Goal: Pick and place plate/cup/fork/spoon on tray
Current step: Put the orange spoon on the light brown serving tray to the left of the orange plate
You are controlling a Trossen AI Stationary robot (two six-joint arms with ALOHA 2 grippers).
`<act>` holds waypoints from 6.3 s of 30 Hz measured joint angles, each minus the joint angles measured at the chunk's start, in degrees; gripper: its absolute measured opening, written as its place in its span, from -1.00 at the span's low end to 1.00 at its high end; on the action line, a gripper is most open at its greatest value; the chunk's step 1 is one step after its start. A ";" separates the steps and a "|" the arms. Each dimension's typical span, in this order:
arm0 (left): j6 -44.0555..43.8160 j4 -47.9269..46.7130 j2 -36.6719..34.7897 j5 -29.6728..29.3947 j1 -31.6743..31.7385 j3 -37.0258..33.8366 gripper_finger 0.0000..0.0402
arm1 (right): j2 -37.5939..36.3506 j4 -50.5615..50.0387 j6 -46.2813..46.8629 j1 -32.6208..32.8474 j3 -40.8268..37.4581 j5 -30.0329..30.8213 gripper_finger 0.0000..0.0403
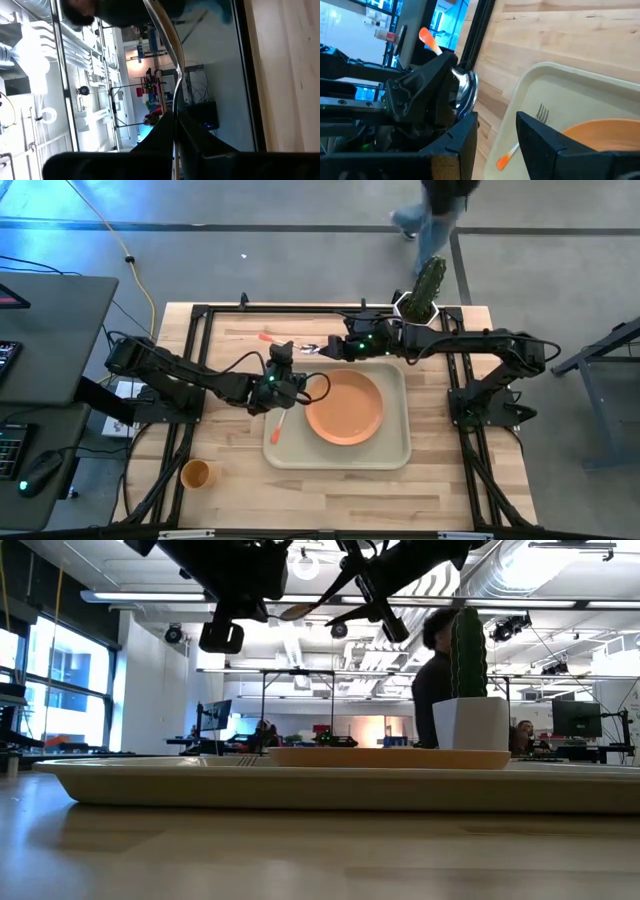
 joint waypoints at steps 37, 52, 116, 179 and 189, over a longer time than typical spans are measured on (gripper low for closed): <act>12.67 16.98 0.11 8.85 5.31 -0.11 -1.00 | -0.74 1.78 3.05 -4.20 0.24 -0.85 -0.55; -4.71 17.08 0.11 13.35 5.26 -0.11 -0.83 | -0.74 -2.23 -7.21 -6.17 0.17 -0.86 -0.99; -93.61 4.23 3.04 101.48 24.18 5.99 -0.38 | -6.73 -26.16 -60.38 -4.96 0.19 -14.34 -1.00; -149.14 7.01 2.66 58.10 0.88 -19.74 -0.99 | -6.73 -33.66 -38.85 2.77 0.24 7.08 -0.41; -149.38 13.23 6.62 60.06 -0.09 -19.67 -0.99 | -6.73 -34.90 -37.51 3.08 0.24 6.89 -0.41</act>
